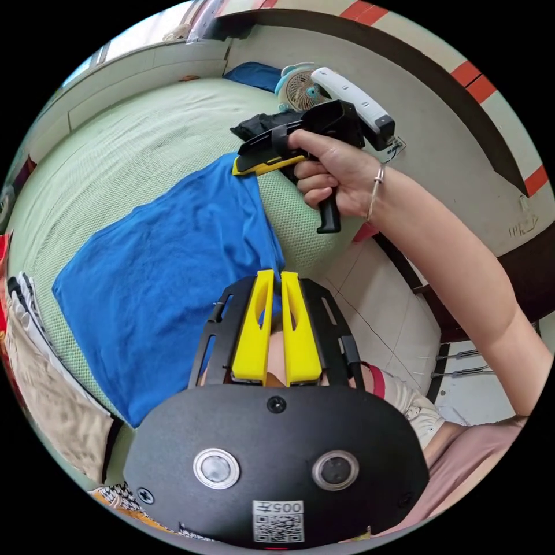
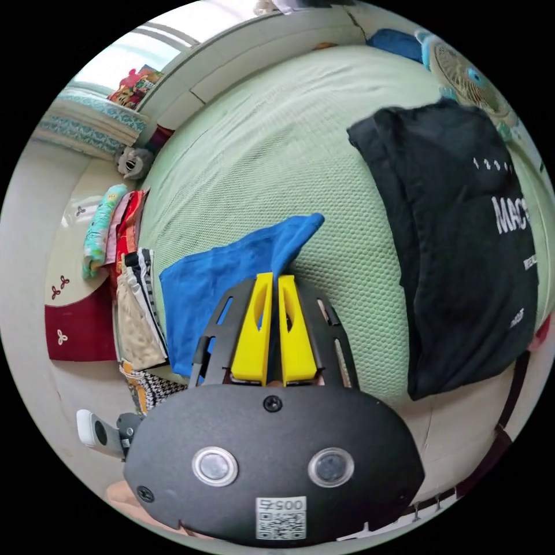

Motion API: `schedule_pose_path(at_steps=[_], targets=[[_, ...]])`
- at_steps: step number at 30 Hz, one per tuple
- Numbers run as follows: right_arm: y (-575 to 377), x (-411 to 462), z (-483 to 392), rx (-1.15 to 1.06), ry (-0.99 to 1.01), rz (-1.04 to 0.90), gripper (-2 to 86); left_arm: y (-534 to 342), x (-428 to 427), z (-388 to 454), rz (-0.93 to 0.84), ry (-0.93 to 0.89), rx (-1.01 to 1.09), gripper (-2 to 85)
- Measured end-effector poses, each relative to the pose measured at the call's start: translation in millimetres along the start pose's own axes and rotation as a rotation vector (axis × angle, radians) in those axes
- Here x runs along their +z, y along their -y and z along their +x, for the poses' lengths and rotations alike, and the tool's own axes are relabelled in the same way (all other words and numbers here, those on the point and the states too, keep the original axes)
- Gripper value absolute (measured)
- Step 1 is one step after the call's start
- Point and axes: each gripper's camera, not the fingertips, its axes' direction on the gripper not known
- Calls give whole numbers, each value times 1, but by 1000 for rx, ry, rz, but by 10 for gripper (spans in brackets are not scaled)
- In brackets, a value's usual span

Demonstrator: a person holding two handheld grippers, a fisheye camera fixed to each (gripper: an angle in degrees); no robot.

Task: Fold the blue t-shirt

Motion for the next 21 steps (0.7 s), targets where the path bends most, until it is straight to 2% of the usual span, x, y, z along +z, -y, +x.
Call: schedule_pose_path(at_steps=[2,7,11,14,18,21], targets=[[-8,-6,-47,-53,-97,36,-16,-16,-24,-16,33,-7,-16,40],[-29,4,-168,-256,-192,77,-16,-82,-96,-73,128,42,-118,40],[-48,60,-268,-436,-194,23,-12,-142,-130,-122,138,139,-231,40],[-62,117,-319,-514,-122,-40,4,-192,-139,-178,94,222,-392,47],[-77,157,-343,-513,-97,-83,30,-259,-128,-251,32,250,-605,64],[-101,162,-332,-594,-103,-91,49,-288,-128,-270,64,174,-628,77]])
